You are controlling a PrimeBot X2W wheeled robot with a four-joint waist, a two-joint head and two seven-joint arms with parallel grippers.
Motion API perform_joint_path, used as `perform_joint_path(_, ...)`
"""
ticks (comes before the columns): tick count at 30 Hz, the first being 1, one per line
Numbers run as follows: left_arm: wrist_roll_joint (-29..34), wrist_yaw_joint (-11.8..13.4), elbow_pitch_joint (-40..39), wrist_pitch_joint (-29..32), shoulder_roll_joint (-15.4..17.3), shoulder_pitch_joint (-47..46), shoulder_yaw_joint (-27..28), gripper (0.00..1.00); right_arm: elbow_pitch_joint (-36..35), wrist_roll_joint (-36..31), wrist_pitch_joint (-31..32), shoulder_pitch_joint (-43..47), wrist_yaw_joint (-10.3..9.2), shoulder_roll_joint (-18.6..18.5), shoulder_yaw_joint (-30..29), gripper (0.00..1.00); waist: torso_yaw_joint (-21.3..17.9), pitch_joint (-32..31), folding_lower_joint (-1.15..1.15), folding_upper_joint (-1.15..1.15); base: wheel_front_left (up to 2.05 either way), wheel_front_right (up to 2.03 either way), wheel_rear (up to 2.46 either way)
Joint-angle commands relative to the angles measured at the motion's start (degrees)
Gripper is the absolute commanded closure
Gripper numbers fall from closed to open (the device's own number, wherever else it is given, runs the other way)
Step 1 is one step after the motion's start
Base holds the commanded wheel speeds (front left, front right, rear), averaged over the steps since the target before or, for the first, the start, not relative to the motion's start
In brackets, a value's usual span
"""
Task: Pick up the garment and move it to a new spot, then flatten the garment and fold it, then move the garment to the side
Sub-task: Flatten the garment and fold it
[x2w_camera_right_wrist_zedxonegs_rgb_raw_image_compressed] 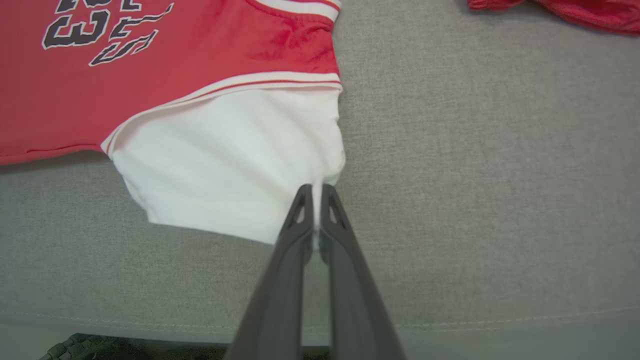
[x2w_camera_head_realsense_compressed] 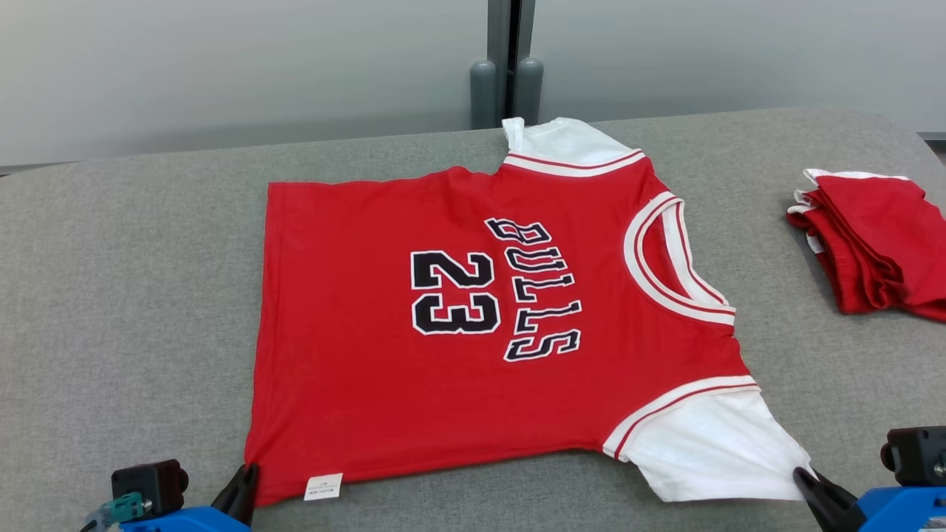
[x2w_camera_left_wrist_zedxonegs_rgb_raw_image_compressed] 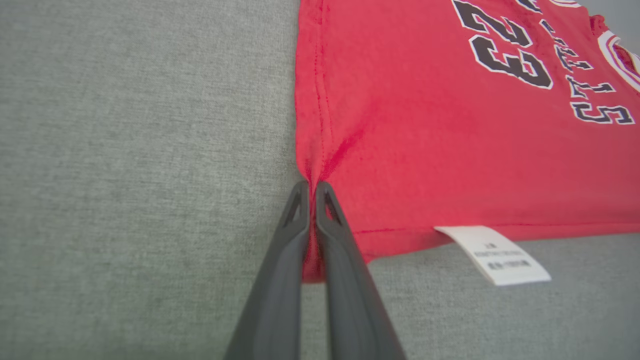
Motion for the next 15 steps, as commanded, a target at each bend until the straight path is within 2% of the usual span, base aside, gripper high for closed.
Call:
perform_joint_path(1,0.0,0.9,-2.5,1.3,1.1,1.5,0.1,1.0,-1.9,0.5,1.4,1.4,-0.01,0.0,-0.2,1.0,0.2,0.2,0.01,0.0,0.0,0.0,0.0)
perform_joint_path(4,-0.3,2.4,-7.7,3.5,2.6,2.9,0.5,1.0,-4.8,0.5,3.4,1.9,0.0,0.1,-0.4,1.0,0.4,0.7,0.01,0.0,0.0,0.0,0.0)
perform_joint_path(8,1.0,4.3,-11.3,6.1,3.6,1.0,0.3,1.0,-5.5,-1.2,2.7,-2.4,0.0,0.1,1.1,1.0,0.6,2.0,0.01,0.0,0.0,0.0,0.0)
perform_joint_path(15,0.3,4.3,-13.0,11.3,4.2,-6.4,0.0,1.0,-1.7,-3.0,4.8,-13.9,0.0,-3.6,4.3,1.0,1.0,4.6,0.01,0.0,0.0,0.0,0.0)
